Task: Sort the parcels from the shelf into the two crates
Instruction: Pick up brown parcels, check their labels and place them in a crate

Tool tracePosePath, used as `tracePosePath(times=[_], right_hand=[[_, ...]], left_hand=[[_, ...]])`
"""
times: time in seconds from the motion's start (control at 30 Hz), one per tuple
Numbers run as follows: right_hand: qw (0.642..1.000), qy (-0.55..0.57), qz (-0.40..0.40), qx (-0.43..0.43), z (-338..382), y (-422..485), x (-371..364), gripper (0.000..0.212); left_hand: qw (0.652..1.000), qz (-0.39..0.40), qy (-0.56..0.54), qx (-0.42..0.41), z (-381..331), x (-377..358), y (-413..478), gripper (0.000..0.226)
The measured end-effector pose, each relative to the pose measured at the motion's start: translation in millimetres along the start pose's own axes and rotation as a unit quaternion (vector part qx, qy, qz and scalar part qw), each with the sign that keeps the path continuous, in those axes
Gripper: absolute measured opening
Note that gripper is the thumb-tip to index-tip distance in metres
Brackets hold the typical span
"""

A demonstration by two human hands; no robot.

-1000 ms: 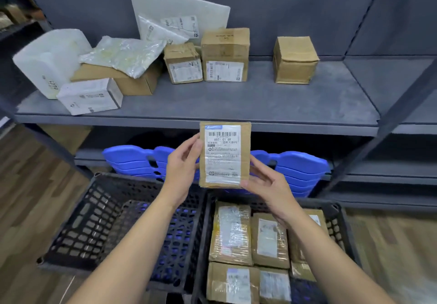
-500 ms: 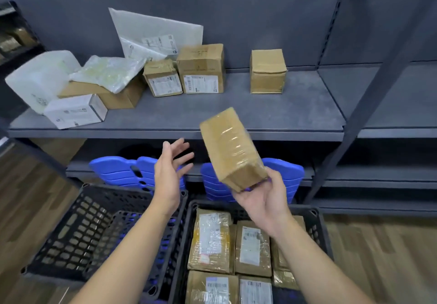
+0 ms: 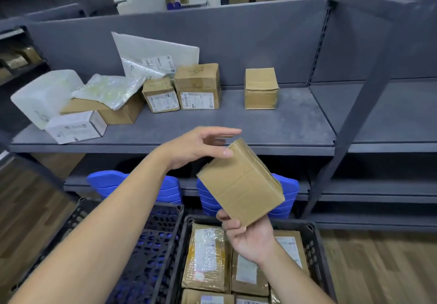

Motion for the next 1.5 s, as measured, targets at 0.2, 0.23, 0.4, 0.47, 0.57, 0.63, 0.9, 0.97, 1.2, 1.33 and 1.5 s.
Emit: tracePosePath(times=[0.2, 0.23, 0.4, 0.47, 0.57, 0.63, 0.9, 0.97, 1.2, 1.33, 1.5], right_hand=[[0.992, -0.116, -0.053, 0.019, 9, -3, 8, 0.055], [0.977, -0.174, -0.104, 0.070, 15, -4, 8, 0.053], [0.716, -0.417, -0.303, 0.471, 59, -25, -3, 0.048], [0.666, -0.456, -0.274, 0.522, 71, -34, -10, 0.066], [0.622, -0.509, -0.198, 0.561, 79, -44, -24, 0.080], [0.576, -0.566, -0.145, 0.573, 78, -52, -39, 0.093], [0.499, -0.679, -0.138, 0.520, 81, -53, -83, 0.097], [0.603, -0.575, -0.202, 0.515, 80, -40, -74, 0.082], [0.801, -0.392, -0.236, 0.386, 64, -15, -56, 0.049], [0.799, -0.426, -0.238, 0.351, 57, -18, -47, 0.089], [0.740, -0.450, -0.261, 0.426, 70, -39, -36, 0.112]], left_hand=[[0.999, 0.029, 0.018, 0.034, -18, -17, 32, 0.018], [0.998, 0.012, 0.002, 0.068, -15, -16, 36, 0.020], [0.915, -0.029, -0.230, 0.330, 30, -7, 43, 0.047], [0.881, -0.016, -0.321, 0.348, 52, -9, 42, 0.037], [0.846, 0.009, -0.407, 0.343, 68, -17, 40, 0.035], [0.849, 0.041, -0.391, 0.354, 65, -24, 36, 0.025], [0.892, 0.022, -0.241, 0.381, 95, -17, 39, 0.047], [0.883, 0.003, -0.358, 0.304, 93, -14, 43, 0.062], [0.911, -0.085, -0.384, 0.121, 76, -41, 33, 0.080], [0.908, -0.167, -0.368, 0.113, 72, -44, 31, 0.062], [0.930, -0.225, -0.277, 0.089, 76, -48, 24, 0.057]])
Point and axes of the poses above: each hand's wrist, its own y-axis towards the middle knuckle, its own x-axis out of the back of the hand, z = x × y, the point moved 2 cm from there along y, towards the middle knuckle, and after that the axes turned 11 degrees about -z, right-handed, at the moved point
